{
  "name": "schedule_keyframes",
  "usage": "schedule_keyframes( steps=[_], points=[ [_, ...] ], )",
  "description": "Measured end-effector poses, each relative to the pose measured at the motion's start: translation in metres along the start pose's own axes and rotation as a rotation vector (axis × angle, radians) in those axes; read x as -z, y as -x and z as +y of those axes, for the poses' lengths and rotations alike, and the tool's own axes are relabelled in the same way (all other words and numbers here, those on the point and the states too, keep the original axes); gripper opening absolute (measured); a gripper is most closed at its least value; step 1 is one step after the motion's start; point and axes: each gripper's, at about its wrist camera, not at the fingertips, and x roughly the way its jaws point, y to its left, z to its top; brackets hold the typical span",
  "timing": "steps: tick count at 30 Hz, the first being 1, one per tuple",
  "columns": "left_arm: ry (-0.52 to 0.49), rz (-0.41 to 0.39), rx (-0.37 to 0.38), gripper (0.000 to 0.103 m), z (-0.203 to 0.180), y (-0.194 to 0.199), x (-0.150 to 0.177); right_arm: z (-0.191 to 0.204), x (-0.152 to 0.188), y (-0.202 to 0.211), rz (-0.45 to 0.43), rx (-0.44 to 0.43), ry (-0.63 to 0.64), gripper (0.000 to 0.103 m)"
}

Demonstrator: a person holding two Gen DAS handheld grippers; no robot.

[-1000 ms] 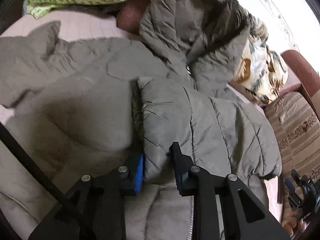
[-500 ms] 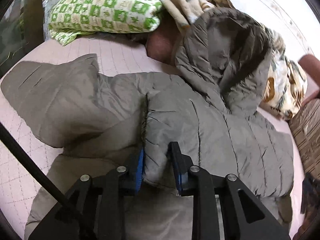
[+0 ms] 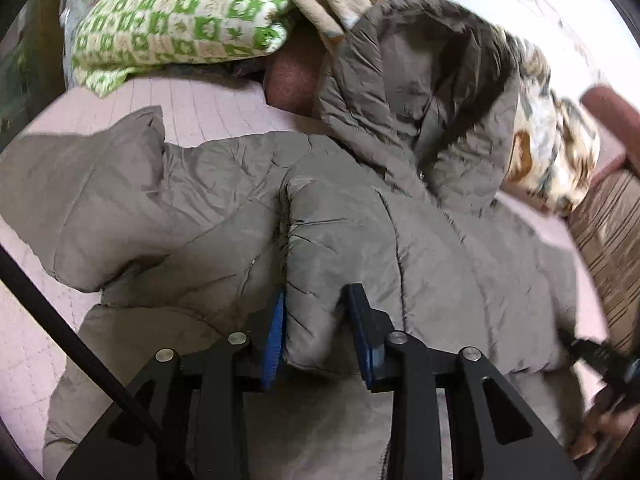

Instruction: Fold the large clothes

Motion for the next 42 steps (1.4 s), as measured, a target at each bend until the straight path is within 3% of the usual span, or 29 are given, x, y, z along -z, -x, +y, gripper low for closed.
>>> schedule_keyframes(
  steps=[6, 9, 11, 13, 17, 20, 22, 27, 31, 33, 36, 39, 40, 42],
  points=[
    [-0.025, -0.006, -0.037, 0.036, -0.004, 0.008, 0.001, 0.011, 0.001, 0.007, -0.013, 0.065, 0.03, 0.004],
    [-0.031, -0.115, -0.1, 0.037, -0.001, 0.033, -0.005, 0.017, -0.005, 0.023, -0.061, 0.062, 0.033, 0.007],
    [-0.029, -0.181, -0.123, 0.047, 0.001, 0.045, -0.009, 0.023, -0.006, 0.041, -0.14, 0.078, 0.068, 0.008],
    [-0.037, -0.2, -0.117, 0.05, 0.001, 0.047, -0.01, 0.025, -0.007, 0.048, -0.181, 0.104, 0.084, 0.008],
    [-0.068, -0.161, -0.149, 0.05, -0.003, 0.031, -0.007, 0.014, -0.01, 0.035, -0.148, 0.151, 0.068, 0.008],
    [-0.099, -0.056, -0.194, 0.051, -0.003, 0.005, -0.005, -0.003, -0.008, 0.016, -0.051, 0.138, 0.024, 0.008],
    [-0.093, 0.007, -0.193, 0.053, 0.002, -0.01, 0.0, -0.008, -0.008, 0.011, -0.034, 0.126, -0.006, 0.008],
    [-0.052, -0.041, -0.177, 0.056, 0.005, 0.004, -0.005, 0.006, -0.011, 0.03, -0.095, 0.153, 0.021, 0.008],
    [-0.024, -0.136, -0.141, 0.056, 0.003, 0.029, -0.01, 0.038, -0.008, 0.056, -0.203, 0.082, 0.131, 0.008],
    [-0.041, -0.155, -0.138, 0.057, 0.0, 0.033, -0.01, 0.055, -0.004, 0.055, -0.196, 0.035, 0.176, 0.008],
    [-0.056, -0.1, -0.132, 0.057, -0.001, 0.019, -0.008, 0.074, 0.004, 0.041, -0.146, 0.019, 0.229, 0.008],
    [-0.071, 0.048, -0.125, 0.061, 0.001, -0.009, -0.003, 0.079, 0.009, 0.017, -0.049, 0.054, 0.242, 0.008],
    [-0.066, 0.057, -0.122, 0.062, 0.003, -0.012, -0.002, 0.077, 0.011, 0.007, -0.006, 0.063, 0.236, 0.009],
    [-0.057, 0.047, -0.111, 0.063, 0.004, -0.007, -0.005, 0.075, 0.009, 0.003, 0.0, 0.064, 0.227, 0.009]
  ],
)
